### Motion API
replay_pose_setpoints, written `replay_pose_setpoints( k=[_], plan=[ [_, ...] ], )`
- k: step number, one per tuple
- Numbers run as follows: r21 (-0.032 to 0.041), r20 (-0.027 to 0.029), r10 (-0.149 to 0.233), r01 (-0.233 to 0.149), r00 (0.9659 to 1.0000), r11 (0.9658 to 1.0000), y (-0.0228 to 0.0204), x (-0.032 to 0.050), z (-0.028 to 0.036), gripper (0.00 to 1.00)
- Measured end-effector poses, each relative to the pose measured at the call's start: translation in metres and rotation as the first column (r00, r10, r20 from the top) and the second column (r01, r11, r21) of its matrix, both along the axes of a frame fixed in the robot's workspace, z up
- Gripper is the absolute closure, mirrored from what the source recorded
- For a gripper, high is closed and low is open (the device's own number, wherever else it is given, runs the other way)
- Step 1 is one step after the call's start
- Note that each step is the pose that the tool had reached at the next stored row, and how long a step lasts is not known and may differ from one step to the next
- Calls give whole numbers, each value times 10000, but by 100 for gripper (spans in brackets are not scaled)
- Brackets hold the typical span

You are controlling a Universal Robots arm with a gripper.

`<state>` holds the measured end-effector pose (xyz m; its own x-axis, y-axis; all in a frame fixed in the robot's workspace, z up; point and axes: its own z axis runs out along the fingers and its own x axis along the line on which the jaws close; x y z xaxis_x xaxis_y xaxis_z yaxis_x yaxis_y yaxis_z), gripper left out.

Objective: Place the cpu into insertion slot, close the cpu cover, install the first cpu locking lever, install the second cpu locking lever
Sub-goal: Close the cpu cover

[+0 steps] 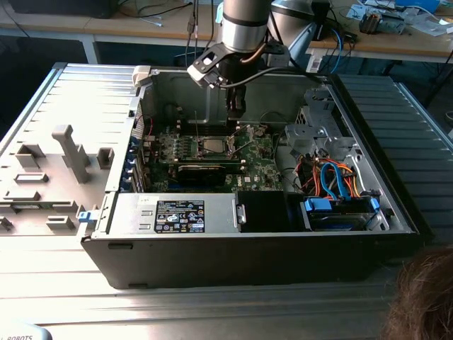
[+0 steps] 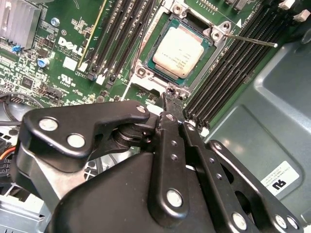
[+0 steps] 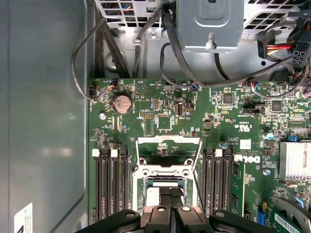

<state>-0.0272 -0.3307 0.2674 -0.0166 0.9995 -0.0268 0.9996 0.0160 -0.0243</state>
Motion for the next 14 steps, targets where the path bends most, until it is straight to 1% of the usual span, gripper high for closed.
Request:
replay_pose_setpoints(
  k=[13,14],
  plan=[
    [-1,-1,0,0,10000,10000,0,13,7,89],
    [-1,0,0,0,10000,10000,0,41,7,89]
  ],
)
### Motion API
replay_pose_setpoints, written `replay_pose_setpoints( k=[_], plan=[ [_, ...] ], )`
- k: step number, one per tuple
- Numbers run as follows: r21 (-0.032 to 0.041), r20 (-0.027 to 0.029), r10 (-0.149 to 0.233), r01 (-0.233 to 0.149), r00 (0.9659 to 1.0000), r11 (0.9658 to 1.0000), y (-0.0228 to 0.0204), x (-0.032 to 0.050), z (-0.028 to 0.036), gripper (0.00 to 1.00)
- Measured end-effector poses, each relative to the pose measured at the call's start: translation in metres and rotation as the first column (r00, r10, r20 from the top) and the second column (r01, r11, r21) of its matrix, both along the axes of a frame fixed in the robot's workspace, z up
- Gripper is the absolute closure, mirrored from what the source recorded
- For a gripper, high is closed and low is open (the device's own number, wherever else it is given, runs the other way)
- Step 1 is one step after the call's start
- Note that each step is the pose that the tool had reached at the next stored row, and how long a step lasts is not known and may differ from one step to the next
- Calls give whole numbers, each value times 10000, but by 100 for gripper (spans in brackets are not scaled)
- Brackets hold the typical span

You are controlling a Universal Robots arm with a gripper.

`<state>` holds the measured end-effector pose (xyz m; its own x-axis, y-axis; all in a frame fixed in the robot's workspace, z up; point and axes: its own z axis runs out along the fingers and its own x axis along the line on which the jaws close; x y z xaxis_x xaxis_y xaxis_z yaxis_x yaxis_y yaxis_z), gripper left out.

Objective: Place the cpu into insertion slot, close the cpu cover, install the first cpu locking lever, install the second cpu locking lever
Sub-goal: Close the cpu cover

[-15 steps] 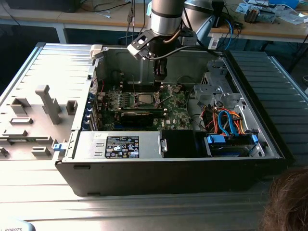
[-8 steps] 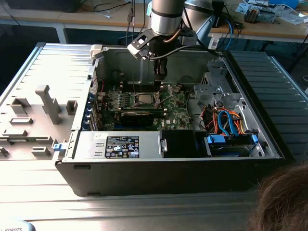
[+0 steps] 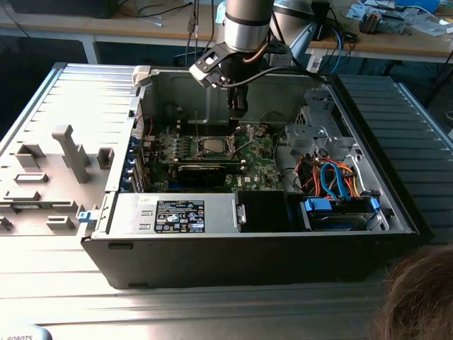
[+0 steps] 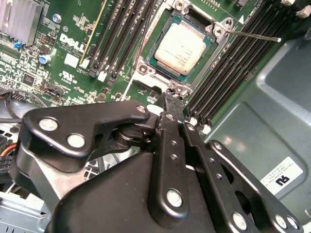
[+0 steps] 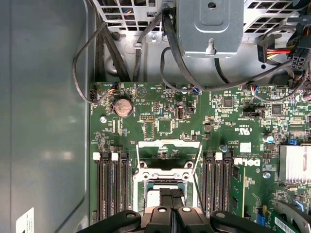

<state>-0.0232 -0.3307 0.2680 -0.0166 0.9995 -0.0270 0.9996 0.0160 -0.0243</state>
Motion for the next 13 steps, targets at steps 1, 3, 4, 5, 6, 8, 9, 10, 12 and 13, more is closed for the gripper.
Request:
replay_pose_setpoints(
  k=[1,3,4,5,6,8,9,10,12,13],
  plan=[
    [0,0,0,0,10000,10000,0,5,0,89],
    [1,0,0,0,10000,10000,0,13,0,89],
    [0,0,-1,1,10000,10000,0,17,0,89],
    [0,0,-1,1,10000,10000,0,20,0,89],
    [0,0,1,-1,10000,10000,0,26,0,89],
    [1,0,0,0,10000,10000,0,36,0,89],
    [0,0,0,0,10000,10000,0,40,0,89],
    [0,0,1,-1,10000,10000,0,45,0,89],
    [0,0,0,0,10000,10000,0,49,0,89],
    [0,0,-1,1,10000,10000,0,51,0,89]
  ],
)
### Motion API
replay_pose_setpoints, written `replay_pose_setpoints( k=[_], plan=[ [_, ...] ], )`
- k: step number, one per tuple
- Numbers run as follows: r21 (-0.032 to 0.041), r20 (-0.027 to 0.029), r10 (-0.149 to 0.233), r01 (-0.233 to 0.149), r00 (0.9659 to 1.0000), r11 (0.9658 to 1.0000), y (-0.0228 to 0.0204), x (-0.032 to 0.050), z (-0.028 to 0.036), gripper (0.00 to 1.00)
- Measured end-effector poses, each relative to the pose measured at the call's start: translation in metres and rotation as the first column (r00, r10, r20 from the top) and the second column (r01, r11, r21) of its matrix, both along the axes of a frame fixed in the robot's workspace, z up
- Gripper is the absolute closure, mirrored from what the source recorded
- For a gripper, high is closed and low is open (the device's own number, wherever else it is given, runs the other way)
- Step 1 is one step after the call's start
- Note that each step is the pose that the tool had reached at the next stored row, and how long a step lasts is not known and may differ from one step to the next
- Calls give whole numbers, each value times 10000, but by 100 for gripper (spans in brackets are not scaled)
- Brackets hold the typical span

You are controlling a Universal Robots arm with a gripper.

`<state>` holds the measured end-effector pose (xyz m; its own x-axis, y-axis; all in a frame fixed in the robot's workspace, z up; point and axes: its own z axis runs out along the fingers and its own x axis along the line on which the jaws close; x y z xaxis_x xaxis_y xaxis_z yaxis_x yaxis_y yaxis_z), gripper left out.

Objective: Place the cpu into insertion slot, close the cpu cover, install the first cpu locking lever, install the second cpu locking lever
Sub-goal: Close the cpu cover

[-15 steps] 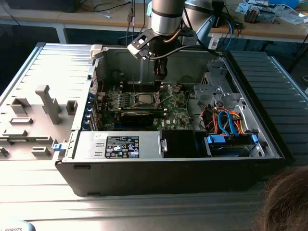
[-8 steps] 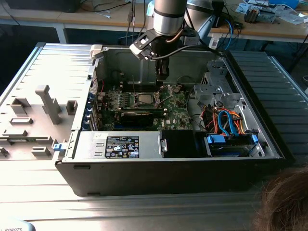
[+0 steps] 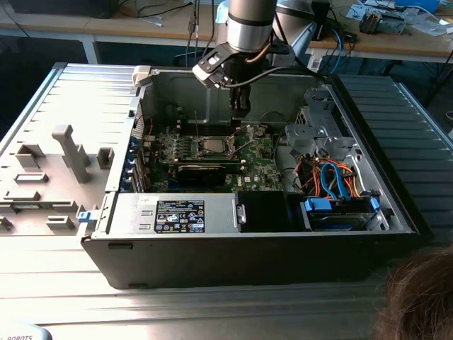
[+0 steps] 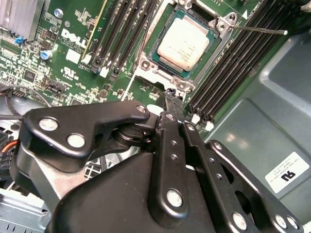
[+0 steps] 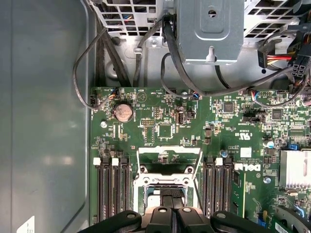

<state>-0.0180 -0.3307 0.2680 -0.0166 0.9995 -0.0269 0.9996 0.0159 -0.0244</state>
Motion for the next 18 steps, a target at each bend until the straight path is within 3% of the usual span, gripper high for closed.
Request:
replay_pose_setpoints(
  k=[18],
  plan=[
    [0,-1,1,-1,10000,10000,0,36,0,89]
  ],
)
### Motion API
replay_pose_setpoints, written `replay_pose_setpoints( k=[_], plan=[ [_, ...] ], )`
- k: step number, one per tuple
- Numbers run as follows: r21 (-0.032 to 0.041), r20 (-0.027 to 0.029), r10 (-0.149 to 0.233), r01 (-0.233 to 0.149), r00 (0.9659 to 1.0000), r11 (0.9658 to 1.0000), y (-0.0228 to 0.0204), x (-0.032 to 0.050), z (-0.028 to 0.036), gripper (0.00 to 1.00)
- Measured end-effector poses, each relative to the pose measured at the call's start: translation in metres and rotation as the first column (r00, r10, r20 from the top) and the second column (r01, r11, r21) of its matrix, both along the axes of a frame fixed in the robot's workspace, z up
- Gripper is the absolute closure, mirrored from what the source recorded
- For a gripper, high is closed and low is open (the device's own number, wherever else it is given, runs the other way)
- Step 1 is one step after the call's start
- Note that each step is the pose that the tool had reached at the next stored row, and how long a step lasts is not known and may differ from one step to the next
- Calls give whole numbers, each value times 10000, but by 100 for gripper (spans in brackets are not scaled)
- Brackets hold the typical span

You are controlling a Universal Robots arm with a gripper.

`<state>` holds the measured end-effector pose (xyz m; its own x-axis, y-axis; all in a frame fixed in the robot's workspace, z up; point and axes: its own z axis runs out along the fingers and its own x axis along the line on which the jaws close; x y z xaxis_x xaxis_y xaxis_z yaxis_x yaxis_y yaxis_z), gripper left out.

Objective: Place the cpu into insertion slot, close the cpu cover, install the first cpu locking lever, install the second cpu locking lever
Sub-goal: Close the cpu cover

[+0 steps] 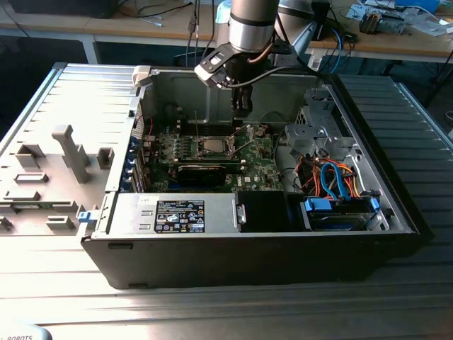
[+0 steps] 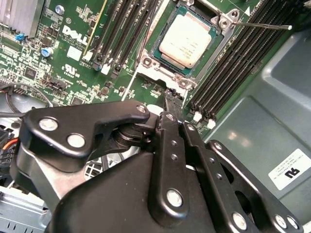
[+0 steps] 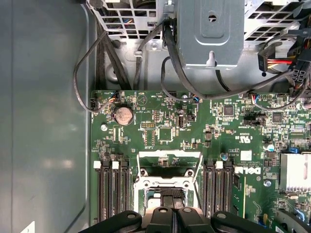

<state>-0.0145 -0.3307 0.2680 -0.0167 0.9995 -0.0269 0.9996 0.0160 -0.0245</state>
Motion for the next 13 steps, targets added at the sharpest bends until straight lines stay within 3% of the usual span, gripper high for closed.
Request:
replay_pose_setpoints(
  k=[13],
  plan=[
    [0,-1,-1,1,10000,10000,0,33,0,89]
  ],
)
